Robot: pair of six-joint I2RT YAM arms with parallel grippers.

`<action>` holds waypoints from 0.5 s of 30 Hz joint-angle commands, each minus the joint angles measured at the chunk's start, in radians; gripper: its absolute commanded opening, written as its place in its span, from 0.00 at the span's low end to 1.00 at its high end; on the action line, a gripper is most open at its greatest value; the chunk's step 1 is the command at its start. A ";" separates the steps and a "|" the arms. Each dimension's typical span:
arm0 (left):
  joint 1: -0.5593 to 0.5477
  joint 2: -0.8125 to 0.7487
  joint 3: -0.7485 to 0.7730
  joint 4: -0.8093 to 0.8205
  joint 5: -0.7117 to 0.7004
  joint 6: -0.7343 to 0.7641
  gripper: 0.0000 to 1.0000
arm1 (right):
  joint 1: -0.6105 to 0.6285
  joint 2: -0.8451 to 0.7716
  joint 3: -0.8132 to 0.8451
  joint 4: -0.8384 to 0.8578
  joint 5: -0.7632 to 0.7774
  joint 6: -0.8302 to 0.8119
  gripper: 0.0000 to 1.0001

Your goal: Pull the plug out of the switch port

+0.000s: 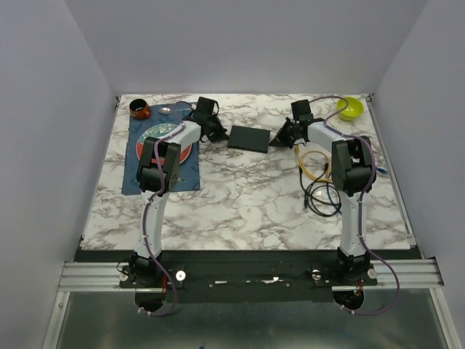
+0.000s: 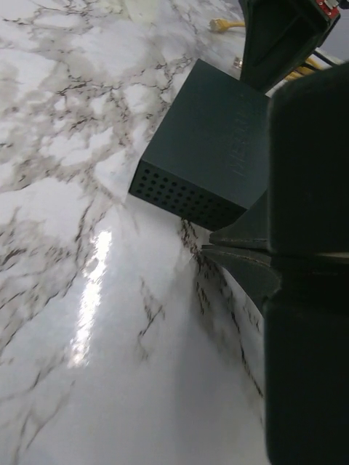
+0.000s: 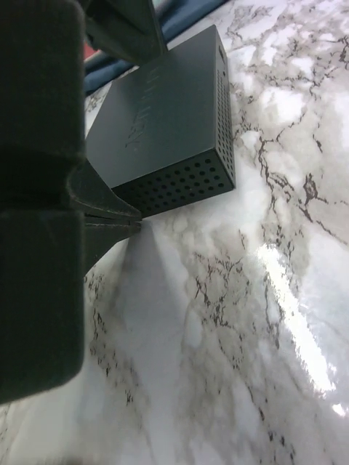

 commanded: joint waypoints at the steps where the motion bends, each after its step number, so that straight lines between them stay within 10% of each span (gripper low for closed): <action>1: -0.044 0.012 -0.028 0.044 0.104 -0.026 0.00 | 0.019 0.044 0.042 -0.037 -0.051 0.002 0.01; 15: -0.111 -0.187 -0.354 0.175 0.117 -0.076 0.00 | 0.059 -0.092 -0.200 0.024 -0.051 -0.021 0.01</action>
